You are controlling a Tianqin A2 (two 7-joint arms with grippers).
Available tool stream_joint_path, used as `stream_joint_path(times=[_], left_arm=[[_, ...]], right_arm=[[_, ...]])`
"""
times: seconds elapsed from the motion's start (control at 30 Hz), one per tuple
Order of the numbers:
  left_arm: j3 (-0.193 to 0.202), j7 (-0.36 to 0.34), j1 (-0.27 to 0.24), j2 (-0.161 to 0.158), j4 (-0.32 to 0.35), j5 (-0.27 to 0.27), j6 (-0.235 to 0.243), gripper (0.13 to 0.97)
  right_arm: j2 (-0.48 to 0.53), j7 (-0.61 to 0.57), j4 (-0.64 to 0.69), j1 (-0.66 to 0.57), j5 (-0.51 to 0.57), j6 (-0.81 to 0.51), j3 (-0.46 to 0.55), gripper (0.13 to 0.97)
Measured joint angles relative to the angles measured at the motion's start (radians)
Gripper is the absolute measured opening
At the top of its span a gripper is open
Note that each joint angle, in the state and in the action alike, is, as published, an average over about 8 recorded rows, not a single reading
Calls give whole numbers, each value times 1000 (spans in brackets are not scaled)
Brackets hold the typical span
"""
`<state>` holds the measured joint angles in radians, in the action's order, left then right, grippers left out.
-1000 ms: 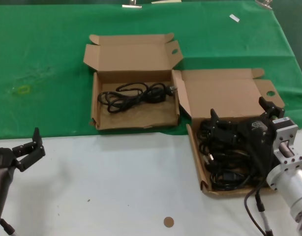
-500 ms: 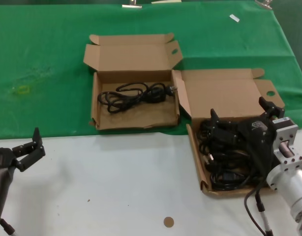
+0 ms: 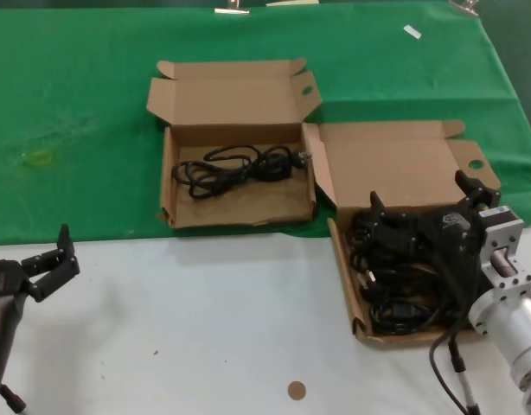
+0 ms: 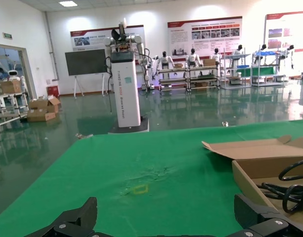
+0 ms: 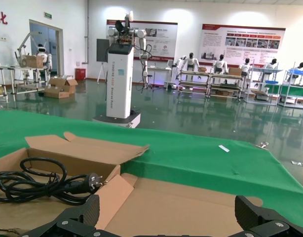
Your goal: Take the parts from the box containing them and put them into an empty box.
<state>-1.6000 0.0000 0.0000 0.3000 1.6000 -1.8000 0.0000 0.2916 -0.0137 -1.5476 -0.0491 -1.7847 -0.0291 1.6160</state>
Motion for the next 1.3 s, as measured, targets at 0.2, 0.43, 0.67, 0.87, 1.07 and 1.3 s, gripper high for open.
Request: stream_joint_path(times=[0.2, 0.43, 0.67, 0.87, 1.07, 1.3], left_arm=[[0, 0, 0, 0, 0, 0, 0, 966], [0, 0, 0, 0, 0, 0, 0, 966], [0, 0, 0, 0, 0, 0, 0, 966], [0, 0, 0, 0, 0, 0, 0, 966], [0, 0, 0, 0, 0, 0, 0, 966], [0, 0, 0, 0, 0, 0, 0, 966]], right_arm=[[0, 0, 0, 0, 0, 0, 0, 966], [0, 0, 0, 0, 0, 0, 0, 966], [0, 0, 0, 0, 0, 0, 0, 966], [0, 0, 0, 0, 0, 0, 0, 966], [0, 0, 0, 0, 0, 0, 0, 966], [0, 0, 0, 0, 0, 0, 0, 966]])
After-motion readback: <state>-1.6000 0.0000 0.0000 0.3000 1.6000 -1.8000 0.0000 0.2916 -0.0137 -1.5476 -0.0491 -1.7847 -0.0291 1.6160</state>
